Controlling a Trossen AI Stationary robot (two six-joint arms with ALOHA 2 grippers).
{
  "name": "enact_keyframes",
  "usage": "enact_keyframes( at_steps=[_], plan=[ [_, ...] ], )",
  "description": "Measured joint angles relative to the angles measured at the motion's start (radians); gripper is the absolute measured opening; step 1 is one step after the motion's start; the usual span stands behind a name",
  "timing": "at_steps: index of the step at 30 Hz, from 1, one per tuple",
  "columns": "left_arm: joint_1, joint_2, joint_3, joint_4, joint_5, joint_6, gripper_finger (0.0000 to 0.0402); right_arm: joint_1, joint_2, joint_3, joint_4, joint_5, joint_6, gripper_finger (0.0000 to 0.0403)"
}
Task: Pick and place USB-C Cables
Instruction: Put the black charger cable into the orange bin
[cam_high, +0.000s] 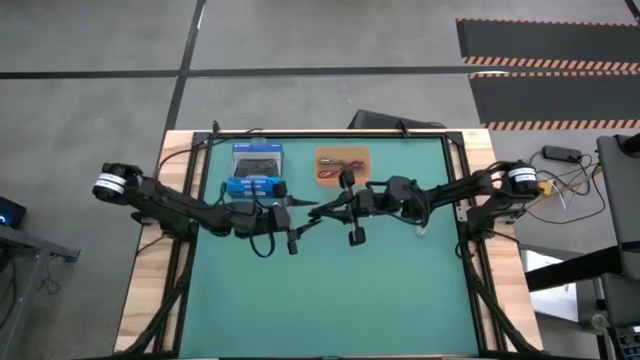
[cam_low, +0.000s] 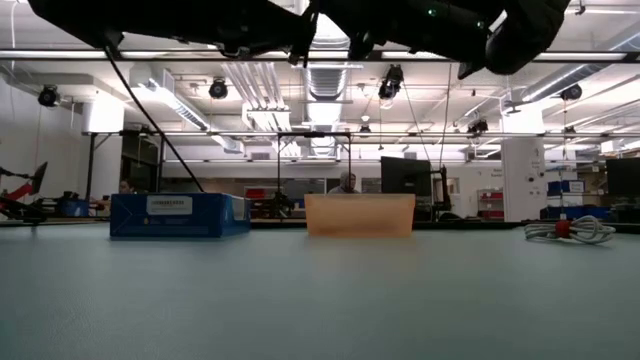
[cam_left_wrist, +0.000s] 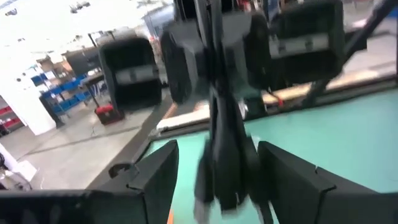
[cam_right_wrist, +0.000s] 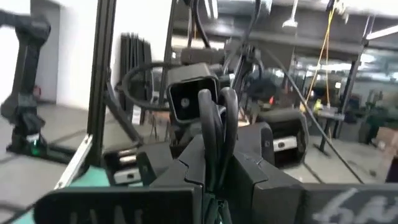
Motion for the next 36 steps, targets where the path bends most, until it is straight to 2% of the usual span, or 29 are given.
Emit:
enact_keyframes(
  at_steps=[4, 10, 14, 18, 23, 29, 36],
  plan=[
    [-0.001, -0.060, 0.000, -0.154, 0.000, -0.039, 0.0203, 0.000, -0.080, 0.051, -0.262, 0.050, -0.044, 0.0020],
    [-0.001, -0.145, -0.001, -0.332, 0.000, -0.113, 0.0203, 0.000, -0.148, 0.241, -0.826, 0.260, -0.150, 0.0020],
    [0.000, -0.180, 0.000, -0.372, -0.012, -0.130, 0.0203, -0.018, -0.117, 0.414, -1.166, 0.377, -0.203, 0.0020],
    [0.000, -0.190, 0.000, -0.377, -0.051, -0.130, 0.0203, -0.071, -0.038, 0.566, -1.406, 0.394, -0.244, 0.0020],
    [0.000, -0.190, 0.000, -0.377, -0.115, -0.130, 0.0203, -0.164, 0.069, 0.706, -1.593, 0.394, -0.285, 0.0020],
    [0.000, -0.191, 0.000, -0.377, -0.250, -0.132, 0.0203, -0.277, 0.189, 0.810, -1.724, 0.379, -0.321, 0.0020],
    [-0.001, -0.191, 0.000, -0.381, -0.289, -0.154, 0.0203, -0.356, 0.293, 0.881, -1.779, 0.261, -0.328, 0.0020]
  ],
)
